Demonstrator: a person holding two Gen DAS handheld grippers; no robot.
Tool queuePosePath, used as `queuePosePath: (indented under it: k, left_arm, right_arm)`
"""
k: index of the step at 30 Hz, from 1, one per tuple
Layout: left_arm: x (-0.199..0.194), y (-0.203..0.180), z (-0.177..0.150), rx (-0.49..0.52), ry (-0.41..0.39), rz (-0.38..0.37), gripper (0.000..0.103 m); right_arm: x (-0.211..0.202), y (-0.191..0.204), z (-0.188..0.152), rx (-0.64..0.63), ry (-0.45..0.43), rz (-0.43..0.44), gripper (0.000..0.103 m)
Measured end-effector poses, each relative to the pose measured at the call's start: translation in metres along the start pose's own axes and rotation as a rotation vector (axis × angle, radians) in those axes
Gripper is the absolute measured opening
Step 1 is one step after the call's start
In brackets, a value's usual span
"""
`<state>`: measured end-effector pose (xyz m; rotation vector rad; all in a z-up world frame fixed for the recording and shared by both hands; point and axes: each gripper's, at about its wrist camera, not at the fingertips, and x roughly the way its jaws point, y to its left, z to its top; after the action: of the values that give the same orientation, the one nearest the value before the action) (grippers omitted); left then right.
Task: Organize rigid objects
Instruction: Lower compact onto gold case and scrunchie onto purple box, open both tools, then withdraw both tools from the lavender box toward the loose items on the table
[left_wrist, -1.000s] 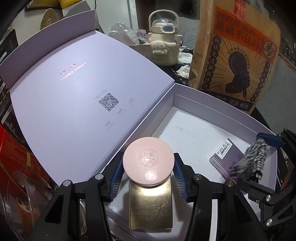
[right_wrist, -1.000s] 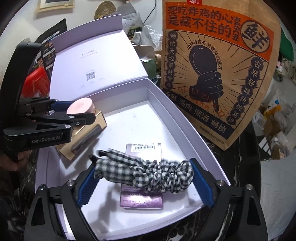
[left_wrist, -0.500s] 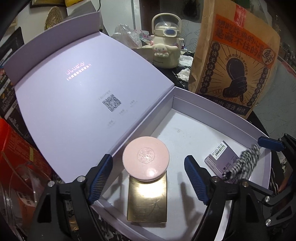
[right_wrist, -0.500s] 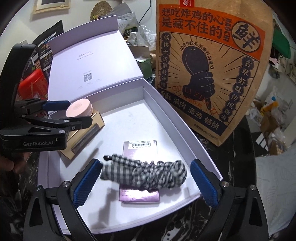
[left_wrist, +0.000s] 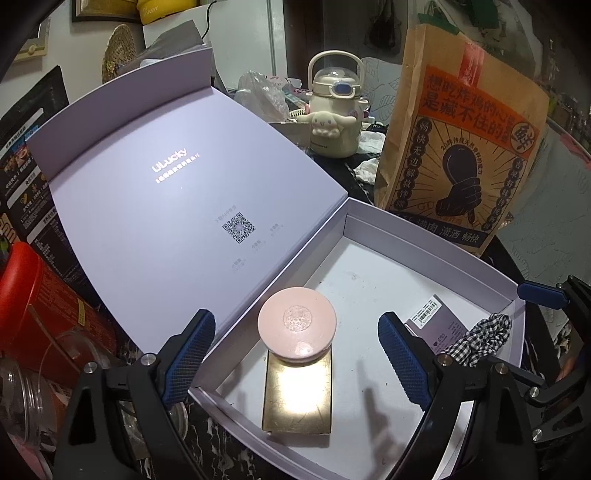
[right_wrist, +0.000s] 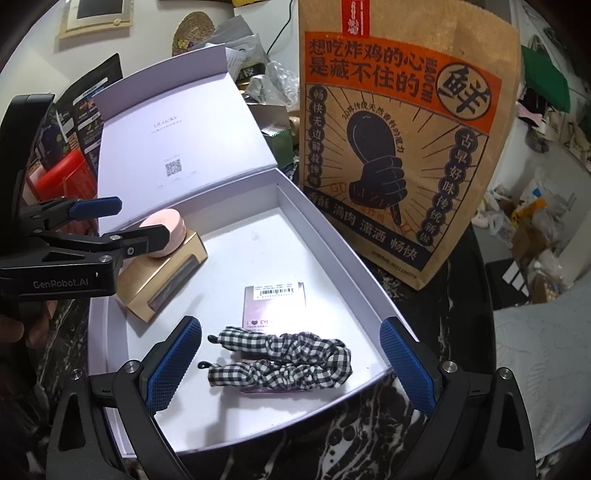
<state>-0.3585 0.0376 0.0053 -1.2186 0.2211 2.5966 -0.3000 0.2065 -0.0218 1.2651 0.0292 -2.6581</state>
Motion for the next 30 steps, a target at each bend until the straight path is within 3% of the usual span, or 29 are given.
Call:
queuePosePath:
  k: [30]
  left_arm:
    - [-0.087, -0.009, -0.002, 0.007, -0.137, 0.012, 0.091]
  right_arm:
    - [-0.085, 0.016, -0.003, 0.007, -0.158, -0.045, 0.099]
